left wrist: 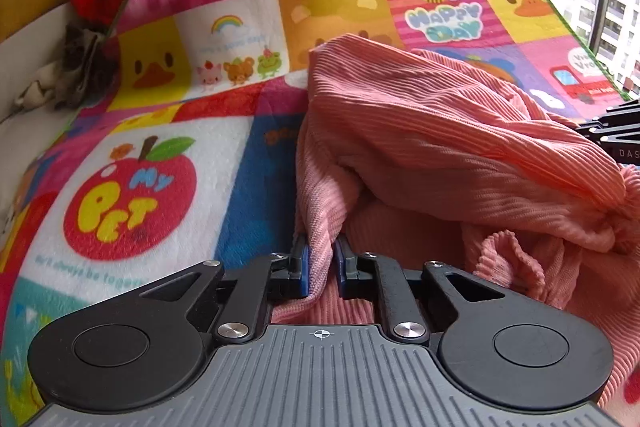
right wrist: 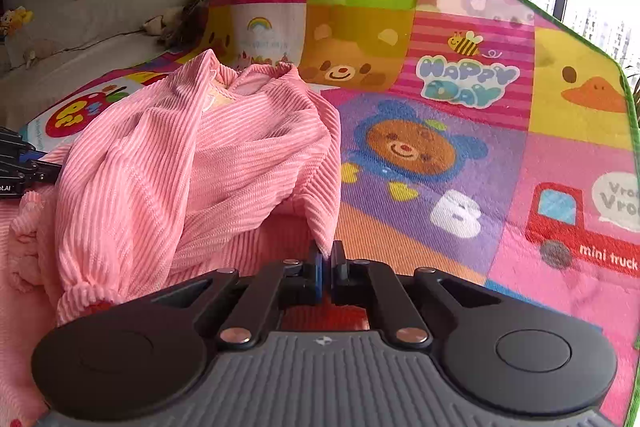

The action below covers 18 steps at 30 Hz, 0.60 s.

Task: Fold clothes

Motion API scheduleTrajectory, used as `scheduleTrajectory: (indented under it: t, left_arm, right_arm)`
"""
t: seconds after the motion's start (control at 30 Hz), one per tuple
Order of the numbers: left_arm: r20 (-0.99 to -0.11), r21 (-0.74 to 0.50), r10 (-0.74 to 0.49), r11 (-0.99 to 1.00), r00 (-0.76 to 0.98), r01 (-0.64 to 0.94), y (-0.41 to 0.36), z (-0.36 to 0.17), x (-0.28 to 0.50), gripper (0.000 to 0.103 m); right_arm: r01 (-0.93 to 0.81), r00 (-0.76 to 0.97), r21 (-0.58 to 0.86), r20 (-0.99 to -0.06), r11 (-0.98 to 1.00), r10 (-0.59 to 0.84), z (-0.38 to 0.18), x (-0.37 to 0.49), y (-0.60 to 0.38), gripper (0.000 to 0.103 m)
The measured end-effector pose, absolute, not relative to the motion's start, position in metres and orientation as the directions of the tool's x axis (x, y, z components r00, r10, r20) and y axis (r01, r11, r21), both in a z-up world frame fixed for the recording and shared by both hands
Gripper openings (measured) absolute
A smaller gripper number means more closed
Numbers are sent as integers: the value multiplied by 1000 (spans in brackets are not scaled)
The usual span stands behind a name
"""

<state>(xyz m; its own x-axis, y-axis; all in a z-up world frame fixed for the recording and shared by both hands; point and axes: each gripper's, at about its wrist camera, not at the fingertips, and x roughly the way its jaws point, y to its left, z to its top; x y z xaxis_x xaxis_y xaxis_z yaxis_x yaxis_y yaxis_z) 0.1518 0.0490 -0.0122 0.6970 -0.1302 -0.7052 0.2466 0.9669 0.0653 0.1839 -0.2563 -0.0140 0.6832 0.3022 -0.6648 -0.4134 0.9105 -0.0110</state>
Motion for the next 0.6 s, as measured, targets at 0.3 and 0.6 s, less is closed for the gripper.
scheduleTrajectory:
  t: [0.3, 0.6]
  left_arm:
    - [-741, 0, -258, 923, 619, 384, 36, -5, 30, 28]
    - [-620, 83, -323, 879, 716, 469, 9, 33, 13, 84]
  right_arm:
    - [-455, 661, -10, -674, 890, 330, 2, 72, -298, 5]
    - [-642, 526, 277, -520, 715, 673, 57, 33, -285, 71]
